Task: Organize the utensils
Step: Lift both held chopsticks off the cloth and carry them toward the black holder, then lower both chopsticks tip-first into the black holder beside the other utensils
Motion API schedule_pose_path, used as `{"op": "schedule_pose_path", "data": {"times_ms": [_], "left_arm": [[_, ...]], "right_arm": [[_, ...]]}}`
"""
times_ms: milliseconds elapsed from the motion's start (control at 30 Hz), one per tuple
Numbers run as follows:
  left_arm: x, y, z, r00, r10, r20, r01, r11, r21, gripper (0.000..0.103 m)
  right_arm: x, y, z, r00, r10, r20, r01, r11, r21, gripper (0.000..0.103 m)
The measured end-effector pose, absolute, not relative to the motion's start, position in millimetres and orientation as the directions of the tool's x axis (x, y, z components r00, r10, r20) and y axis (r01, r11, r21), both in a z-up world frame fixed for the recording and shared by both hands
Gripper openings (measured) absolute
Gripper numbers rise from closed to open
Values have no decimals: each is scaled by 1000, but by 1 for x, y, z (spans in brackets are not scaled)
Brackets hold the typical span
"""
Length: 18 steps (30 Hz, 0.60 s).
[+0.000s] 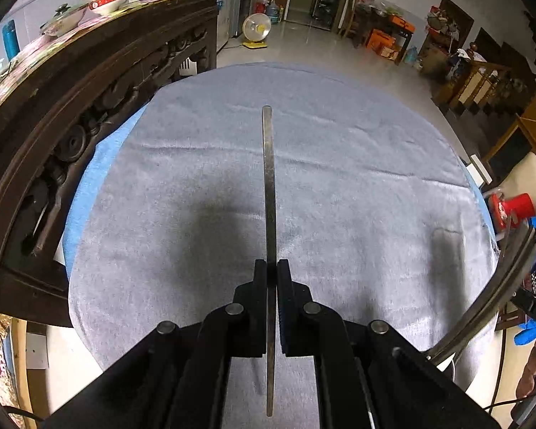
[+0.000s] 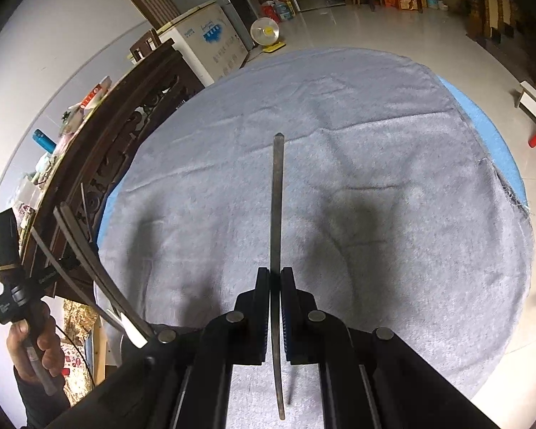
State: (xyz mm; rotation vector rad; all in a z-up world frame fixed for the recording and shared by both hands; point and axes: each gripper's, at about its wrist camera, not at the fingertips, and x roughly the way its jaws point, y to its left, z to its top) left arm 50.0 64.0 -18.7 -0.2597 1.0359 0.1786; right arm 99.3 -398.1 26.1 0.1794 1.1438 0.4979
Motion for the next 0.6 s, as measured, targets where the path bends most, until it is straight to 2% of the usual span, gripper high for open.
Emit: {"op": "schedule_pose_path", "data": {"times_ms": [333, 600], "left_arm": [[40, 56, -17, 516, 14, -857, -258, 956, -140, 5], [19, 66, -8, 582, -60, -811, -277, 923, -267, 5]], "right_arm": [[89, -399, 28, 332, 485, -809, -286, 869, 404, 7], [78, -411, 35, 396, 511, -763, -255, 859, 443, 7]]}}
